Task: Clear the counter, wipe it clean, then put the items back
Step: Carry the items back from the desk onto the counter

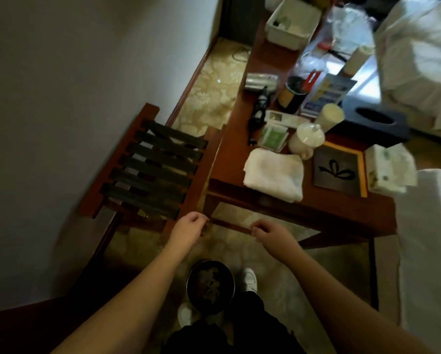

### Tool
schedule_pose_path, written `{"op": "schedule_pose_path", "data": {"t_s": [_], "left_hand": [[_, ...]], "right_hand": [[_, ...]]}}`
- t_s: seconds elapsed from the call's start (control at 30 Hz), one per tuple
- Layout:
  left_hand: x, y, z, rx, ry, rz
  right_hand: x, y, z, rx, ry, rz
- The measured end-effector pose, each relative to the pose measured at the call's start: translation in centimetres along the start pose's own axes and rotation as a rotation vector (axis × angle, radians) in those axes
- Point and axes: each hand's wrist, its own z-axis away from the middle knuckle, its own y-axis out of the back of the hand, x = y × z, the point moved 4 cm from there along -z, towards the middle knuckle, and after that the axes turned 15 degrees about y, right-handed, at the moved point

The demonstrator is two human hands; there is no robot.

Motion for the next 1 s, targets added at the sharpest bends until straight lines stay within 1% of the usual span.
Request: {"op": "schedule_pose_path", "data": {"t_s": [0.2,0.27,0.33,0.4,0.47,0.57,0.63,0.7,0.77,0.8,0.87,1.0], "left_hand": [[9.0,-4.8,2.6,0.180,-0.216,-0.164],[11.7,-6.6,2.3,0.240,-0.238,-0.220],[13.9,-8.3,1.3,0.279,-0.240,-0.268],[15.7,-9.6,-0.3,0.313,-0.212,-0.321],[16.9,-10.6,-1.7,0.341,-0.152,-0.362],[17.7,-12.1,-3.3,0.326,-0.045,-0.386],[17.3,-12.9,-4.0,0.317,0.036,-0.448],[16.9,-13.3,-4.6,0.345,0.086,-0.499],[16.7,-13.4,-4.9,0.353,0.120,-0.460],[16.6,-13.4,-5.0,0.344,0.145,-0.424],[16.2,-13.4,-5.0,0.303,0.207,-0.345],[15.0,-13.6,-4.6,0.221,0.318,-0.160]], "right_hand": [[2.4,8.7,-0.3,0.335,0.068,-0.029],[3.3,10.9,-1.3,0.408,0.091,-0.012],[4.1,12.8,-2.9,0.436,0.068,-0.032],[5.0,14.0,-4.7,0.413,0.022,-0.045],[5.6,14.5,-6.2,0.349,0.007,-0.004],[6.3,14.0,-7.7,0.194,-0.001,0.072],[6.6,13.4,-8.1,0.105,0.013,0.124],[6.9,13.3,-8.3,0.082,0.038,0.152],[7.1,13.4,-8.5,0.083,0.063,0.144],[7.2,13.4,-8.6,0.081,0.068,0.115],[7.3,13.7,-8.9,0.082,0.044,-0.024],[7.7,14.1,-9.5,0.078,-0.130,-0.404]]}}
